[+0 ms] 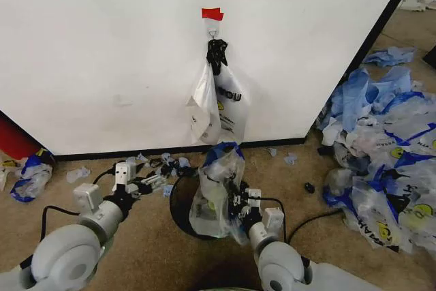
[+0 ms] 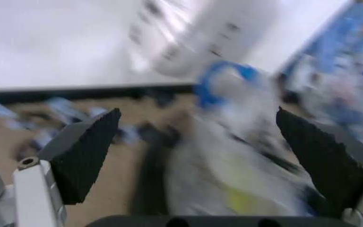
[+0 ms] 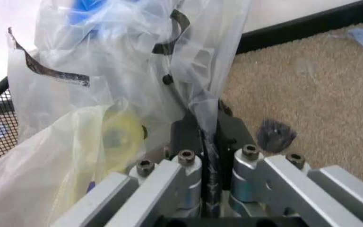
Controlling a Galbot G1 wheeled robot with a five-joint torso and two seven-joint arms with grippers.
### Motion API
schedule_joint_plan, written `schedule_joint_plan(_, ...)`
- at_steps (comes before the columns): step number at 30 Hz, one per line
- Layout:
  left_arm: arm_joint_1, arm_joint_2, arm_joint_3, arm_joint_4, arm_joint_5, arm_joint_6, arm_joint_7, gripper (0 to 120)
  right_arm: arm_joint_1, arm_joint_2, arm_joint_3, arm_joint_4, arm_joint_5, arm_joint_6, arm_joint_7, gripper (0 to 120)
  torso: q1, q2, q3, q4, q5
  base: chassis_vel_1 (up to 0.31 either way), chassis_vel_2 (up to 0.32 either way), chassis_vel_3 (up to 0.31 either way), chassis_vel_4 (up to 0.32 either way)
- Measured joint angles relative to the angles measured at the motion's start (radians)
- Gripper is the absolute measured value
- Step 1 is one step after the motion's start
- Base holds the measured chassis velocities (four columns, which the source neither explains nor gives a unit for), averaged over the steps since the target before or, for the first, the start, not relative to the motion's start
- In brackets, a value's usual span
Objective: Pick up the garbage bag from the wall and place it over the trash bin.
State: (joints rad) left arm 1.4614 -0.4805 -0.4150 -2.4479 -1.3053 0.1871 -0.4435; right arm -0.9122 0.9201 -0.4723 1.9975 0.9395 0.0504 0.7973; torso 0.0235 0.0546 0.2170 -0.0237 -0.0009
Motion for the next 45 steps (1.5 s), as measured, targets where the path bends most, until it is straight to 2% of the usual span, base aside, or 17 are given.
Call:
schedule_joint_plan(3,-0.01,0.027,0.04,-0.045,-0.094,0.013,-0.021,98,0.002,0.009,0.006,-0.006,-0.003,0.005,0.0,0,0.0,0.0,0.0,0.0001,-0.0005,0.0,0.0,0.0,0.0)
schedule_joint_plan(7,-0.045,0.045,0.098,-0.047,-0.155,0.013,-0.007,98,0.002,0.011,0.006,-0.006,-0.001,0.012,-0.005,0,0.0,0.0,0.0,0.0001,-0.0004,0.0,0.0,0.0,0.0)
schedule_joint_plan(13,-0.238,0.049,0.335,0.034,-0.195,0.005,0.015,97,0.008,0.018,0.001,0.014,0.017,0.04,-0.051,0,0.0,0.0,0.0,0.0001,-0.0005,0.0,0.0,0.0,0.0)
schedule_joint_plan(14,-0.238,0.049,0.335,0.034,-0.195,0.005,0.015,97,0.008,0.018,0.001,0.014,0.017,0.04,-0.051,0,0.0,0.0,0.0,0.0001,-0.0005,0.0,0.0,0.0,0.0)
schedule_joint_plan(16,-0.337,0.038,0.429,0.088,-0.202,0.001,0.015,97,0.01,0.022,-0.004,0.019,0.019,0.045,-0.06,0,0.0,0.0,0.0,0.0001,-0.0005,0.0,0.0,0.0,0.0)
schedule_joint_plan(18,-0.392,0.027,0.473,0.129,-0.201,-0.003,0.015,97,0.011,0.022,-0.005,0.021,0.019,0.046,-0.061,0,0.0,0.0,0.0,-0.0001,-0.0003,0.0,0.0,0.0,0.0)
schedule_joint_plan(24,-0.402,0.014,0.498,0.182,-0.188,-0.005,0.021,96,0.006,0.016,-0.004,0.025,0.018,0.046,-0.065,0,0.0,0.0,0.0,0.0,-0.0004,0.0,0.0,0.0,0.0)
schedule_joint_plan(29,-0.375,0.012,0.499,0.191,-0.174,-0.006,0.028,96,0.017,0.02,-0.009,0.025,0.018,0.046,-0.065,0,0.0,0.0,0.0,0.0003,-0.0003,0.0,0.0,0.0,0.0)
schedule_joint_plan(36,-0.366,0.01,0.496,0.189,-0.166,-0.007,0.028,96,0.027,0.021,-0.014,0.019,0.018,0.045,-0.065,0,0.0,0.0,0.0,0.0001,-0.0003,0.0,0.0,0.0,0.0)
schedule_joint_plan(45,-0.393,0.019,0.486,0.146,-0.186,-0.01,0.017,96,0.018,0.019,-0.008,0.01,0.002,0.043,-0.064,0,0.0,0.0,0.0,0.0001,-0.0003,0.0,0.0,0.0,0.0)
